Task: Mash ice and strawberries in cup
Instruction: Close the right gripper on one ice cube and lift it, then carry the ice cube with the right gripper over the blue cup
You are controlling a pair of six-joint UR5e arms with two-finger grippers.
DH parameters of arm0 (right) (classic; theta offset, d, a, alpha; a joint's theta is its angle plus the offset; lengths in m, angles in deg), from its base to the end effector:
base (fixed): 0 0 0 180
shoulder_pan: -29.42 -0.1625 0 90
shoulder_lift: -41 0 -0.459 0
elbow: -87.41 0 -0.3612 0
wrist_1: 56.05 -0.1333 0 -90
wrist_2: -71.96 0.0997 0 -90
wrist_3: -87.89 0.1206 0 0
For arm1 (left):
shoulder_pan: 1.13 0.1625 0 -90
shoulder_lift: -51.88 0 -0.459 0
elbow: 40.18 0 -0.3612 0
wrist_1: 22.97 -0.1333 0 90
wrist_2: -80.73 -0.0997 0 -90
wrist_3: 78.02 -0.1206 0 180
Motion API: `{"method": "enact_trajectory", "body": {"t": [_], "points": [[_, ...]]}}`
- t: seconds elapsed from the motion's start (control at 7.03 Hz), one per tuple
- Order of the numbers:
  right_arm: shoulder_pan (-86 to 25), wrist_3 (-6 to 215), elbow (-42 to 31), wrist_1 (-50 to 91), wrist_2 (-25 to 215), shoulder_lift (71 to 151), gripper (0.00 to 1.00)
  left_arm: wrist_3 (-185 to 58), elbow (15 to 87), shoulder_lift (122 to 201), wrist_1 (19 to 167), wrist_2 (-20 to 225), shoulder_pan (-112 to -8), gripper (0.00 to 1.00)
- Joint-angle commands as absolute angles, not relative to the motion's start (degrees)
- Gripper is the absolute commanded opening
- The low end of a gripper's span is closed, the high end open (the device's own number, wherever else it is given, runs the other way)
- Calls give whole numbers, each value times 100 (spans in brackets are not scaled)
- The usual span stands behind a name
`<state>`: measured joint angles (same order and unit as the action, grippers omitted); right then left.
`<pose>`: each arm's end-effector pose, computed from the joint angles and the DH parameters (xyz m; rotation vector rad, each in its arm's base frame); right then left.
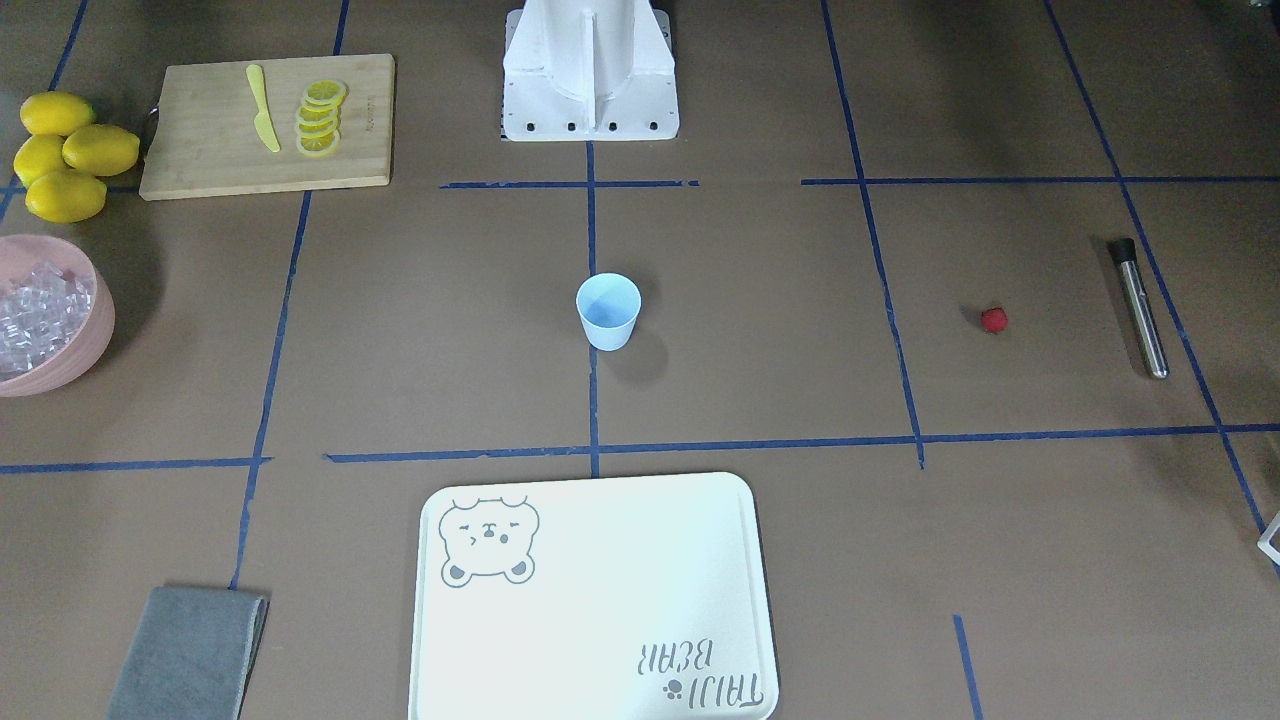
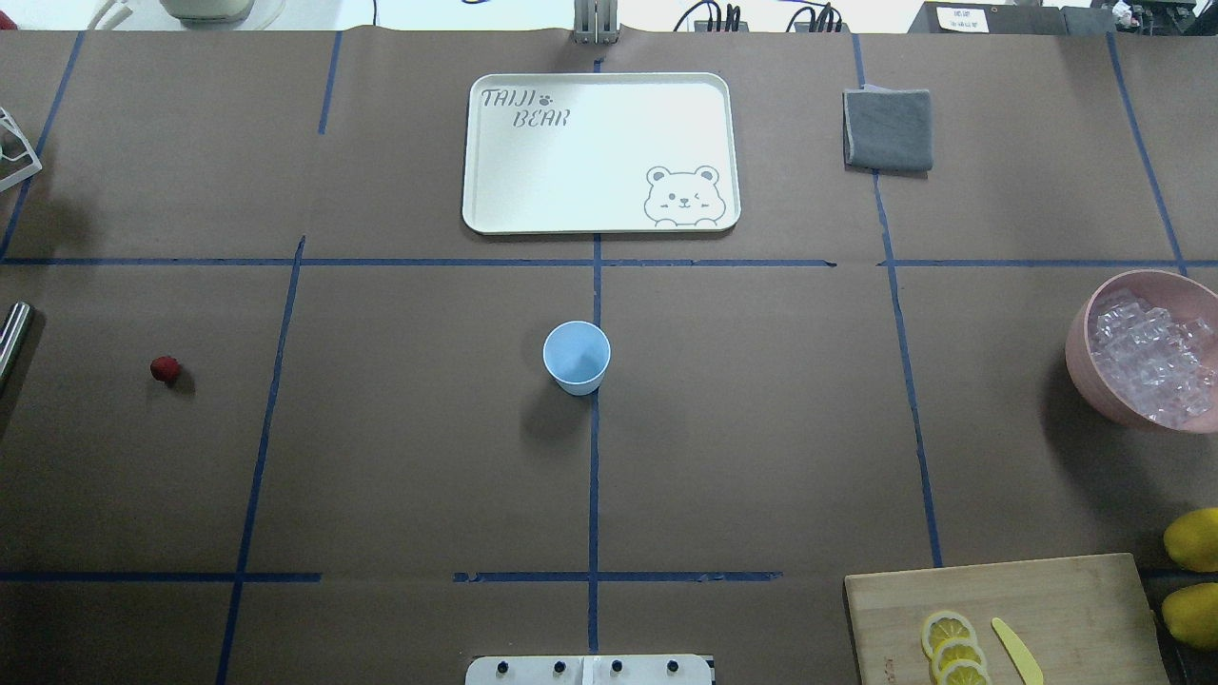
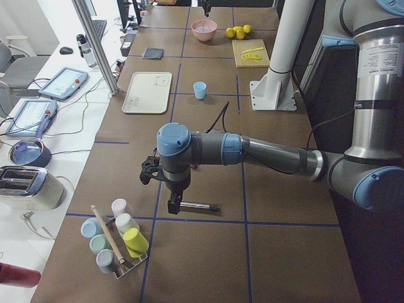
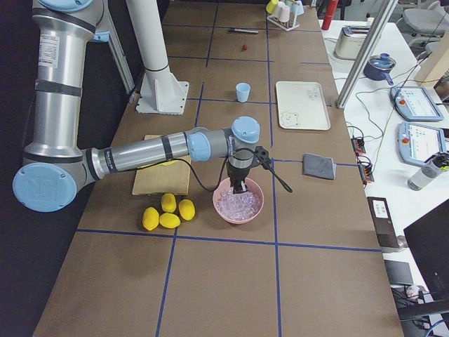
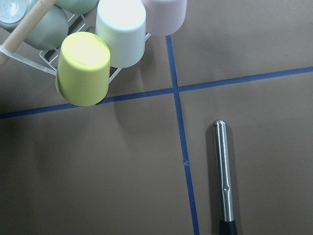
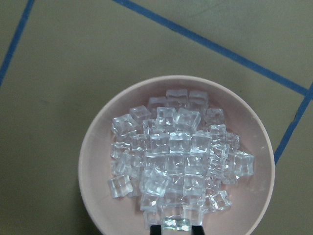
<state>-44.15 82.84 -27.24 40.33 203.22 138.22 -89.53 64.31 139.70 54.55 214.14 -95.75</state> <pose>-0.0622 -0.4009 0.5795 0.1132 -0.7384 -0.4269 -0.0853 -0.4294 0.6321 0.1036 0.7510 0.1133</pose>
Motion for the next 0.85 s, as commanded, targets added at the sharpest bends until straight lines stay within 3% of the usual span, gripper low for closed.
{"method": "enact_trajectory", "body": {"t": [0.0,0.28,0.71], "points": [[-4520,8393,-3256,5044,20344,13183,0,-8953,6458,13968,5411,21414,-9587,100],[-4258,9694,-3055,5204,20721,12043,0,-8953,6449,13977,5420,21414,-9579,100],[-2865,12136,-2510,5593,20426,10161,0,-8953,6423,13986,5429,21423,-9570,100]]}}
